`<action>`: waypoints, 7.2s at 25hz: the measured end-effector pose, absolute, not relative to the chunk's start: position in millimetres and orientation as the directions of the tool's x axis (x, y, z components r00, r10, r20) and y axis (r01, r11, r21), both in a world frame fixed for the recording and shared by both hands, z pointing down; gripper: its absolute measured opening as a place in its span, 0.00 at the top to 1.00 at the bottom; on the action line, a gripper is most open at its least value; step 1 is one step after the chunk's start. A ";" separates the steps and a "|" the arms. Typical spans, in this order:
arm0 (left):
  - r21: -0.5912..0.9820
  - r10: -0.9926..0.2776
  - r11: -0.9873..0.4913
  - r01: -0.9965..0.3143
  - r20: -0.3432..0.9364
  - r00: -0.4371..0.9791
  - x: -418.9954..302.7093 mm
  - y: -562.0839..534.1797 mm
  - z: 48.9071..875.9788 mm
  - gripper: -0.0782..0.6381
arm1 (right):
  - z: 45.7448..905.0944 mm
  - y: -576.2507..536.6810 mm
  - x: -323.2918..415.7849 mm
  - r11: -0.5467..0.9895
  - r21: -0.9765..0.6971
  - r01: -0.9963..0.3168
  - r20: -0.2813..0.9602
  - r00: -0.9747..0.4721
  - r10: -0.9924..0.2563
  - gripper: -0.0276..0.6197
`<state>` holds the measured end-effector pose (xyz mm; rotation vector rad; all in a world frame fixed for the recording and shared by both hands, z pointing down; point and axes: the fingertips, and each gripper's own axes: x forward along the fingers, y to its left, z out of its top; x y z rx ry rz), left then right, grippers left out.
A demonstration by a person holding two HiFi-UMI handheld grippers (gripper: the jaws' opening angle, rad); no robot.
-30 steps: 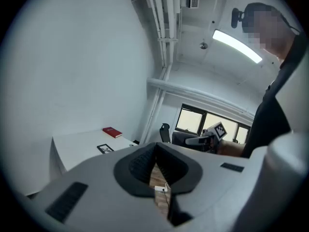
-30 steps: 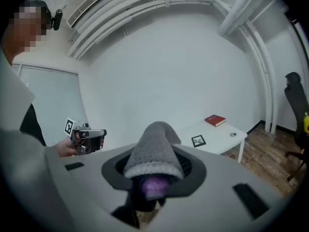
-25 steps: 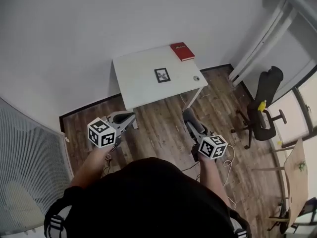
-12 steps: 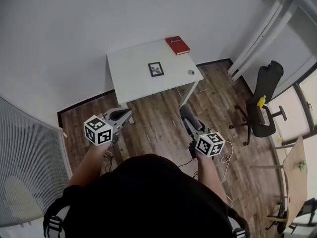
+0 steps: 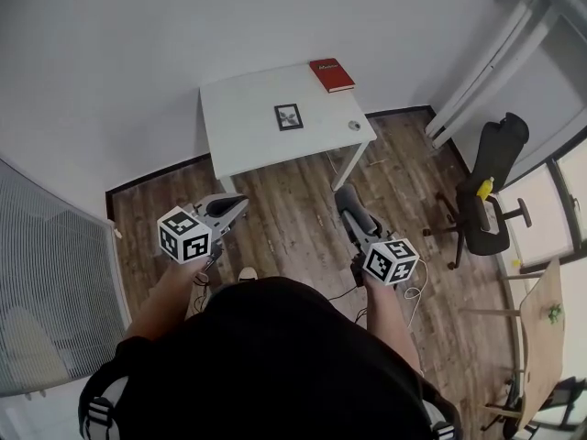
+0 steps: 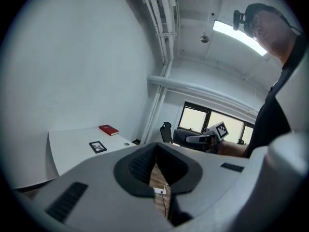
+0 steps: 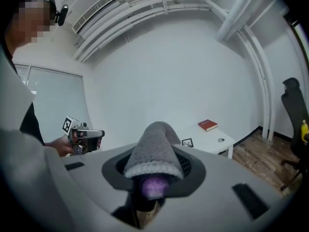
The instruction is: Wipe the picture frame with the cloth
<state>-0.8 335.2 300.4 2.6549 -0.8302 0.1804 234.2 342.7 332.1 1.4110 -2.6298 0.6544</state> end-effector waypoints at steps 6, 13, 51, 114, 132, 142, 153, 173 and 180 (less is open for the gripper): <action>0.298 -0.531 -0.761 -0.576 0.224 0.817 3.5 335.4 304.0 0.87 | 337.3 338.6 237.2 0.491 -0.332 -0.805 0.268 -0.580 -0.770 0.79; 0.306 -0.514 -0.766 -0.566 0.238 0.824 6.1 321.2 311.1 0.87 | 343.1 325.8 239.1 0.485 -0.340 -0.806 0.269 -0.577 -0.771 0.80; 0.187 -0.489 -0.834 -0.519 0.187 0.852 -52.8 91.6 322.7 0.88 | 340.0 141.1 180.9 0.380 -0.212 -0.900 0.374 -0.434 -0.820 0.80; 0.014 -0.619 -0.754 -0.657 0.319 0.717 -38.5 -64.7 358.2 0.88 | 375.0 -72.6 215.9 0.482 -0.271 -0.833 0.365 -0.553 -0.749 0.80; 0.013 -0.682 -0.676 -0.737 0.369 0.632 7.6 -87.3 367.0 0.88 | 393.7 -125.9 247.4 0.588 -0.319 -0.744 0.349 -0.669 -0.657 0.80; 0.021 -0.648 -0.706 -0.708 0.385 0.657 54.9 -92.0 372.5 0.88 | 406.2 -129.7 286.7 0.583 -0.327 -0.744 0.378 -0.668 -0.641 0.80; 0.037 -0.643 -0.702 -0.711 0.396 0.656 53.5 -106.8 384.4 0.88 | 419.6 -143.6 276.4 0.607 -0.333 -0.722 0.392 -0.691 -0.608 0.80; 0.141 -0.686 -0.613 -0.778 0.393 0.612 23.7 -172.9 427.3 0.88 | 435.8 -220.5 248.4 0.656 -0.295 -0.694 0.461 -0.705 -0.539 0.80; 0.190 -0.704 -0.559 -0.807 0.405 0.583 1.3 -192.5 454.7 0.88 | 456.9 -248.6 228.9 0.682 -0.280 -0.676 0.511 -0.706 -0.490 0.80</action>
